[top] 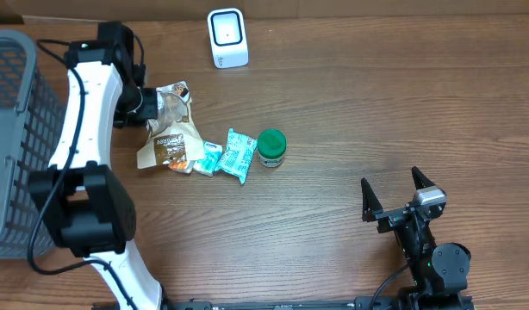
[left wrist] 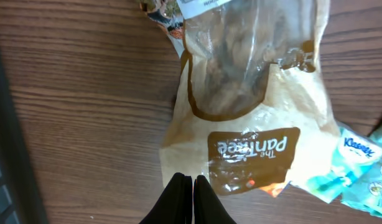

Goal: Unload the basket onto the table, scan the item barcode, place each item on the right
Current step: 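Lift the brown bean bag out and lower it beside the Kleenex packs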

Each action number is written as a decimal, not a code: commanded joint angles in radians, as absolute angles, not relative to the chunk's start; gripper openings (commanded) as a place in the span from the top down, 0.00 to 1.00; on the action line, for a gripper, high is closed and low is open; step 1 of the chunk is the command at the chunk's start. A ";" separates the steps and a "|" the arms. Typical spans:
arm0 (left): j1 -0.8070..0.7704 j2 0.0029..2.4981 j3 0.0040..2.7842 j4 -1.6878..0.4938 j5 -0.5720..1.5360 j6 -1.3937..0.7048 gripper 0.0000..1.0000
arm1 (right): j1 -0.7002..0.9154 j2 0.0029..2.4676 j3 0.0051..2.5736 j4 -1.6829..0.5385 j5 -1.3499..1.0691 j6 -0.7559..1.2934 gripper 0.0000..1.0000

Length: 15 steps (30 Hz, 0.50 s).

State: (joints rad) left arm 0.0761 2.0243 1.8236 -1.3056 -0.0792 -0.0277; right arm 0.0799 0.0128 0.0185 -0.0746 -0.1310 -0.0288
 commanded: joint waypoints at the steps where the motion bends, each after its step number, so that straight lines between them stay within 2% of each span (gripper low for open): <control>1: 0.073 2.021 1.824 -1.282 -0.041 -0.038 0.96 | 0.078 0.003 0.008 -0.070 -0.136 -0.026 0.00; 6: 0.055 2.003 1.824 -1.248 0.100 -0.037 0.85 | 0.078 0.003 0.008 -0.070 -0.136 -0.026 0.00; 9: 0.022 2.002 1.824 -1.238 0.156 -0.039 0.72 | 0.078 0.003 0.008 -0.070 -0.136 -0.026 0.00; 13: -0.035 2.003 1.821 -1.203 0.158 -0.053 0.58 | 0.078 0.003 0.008 -0.070 -0.135 -0.026 0.00; 15: -0.056 2.004 1.818 -1.179 0.154 -0.053 0.55 | 0.078 0.003 0.008 -0.070 -0.136 -0.026 0.00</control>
State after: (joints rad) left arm -0.0242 2.0254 1.8217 -1.1957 0.1173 -0.0441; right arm 0.0799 0.0128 0.0185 -0.0750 -0.1314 -0.0296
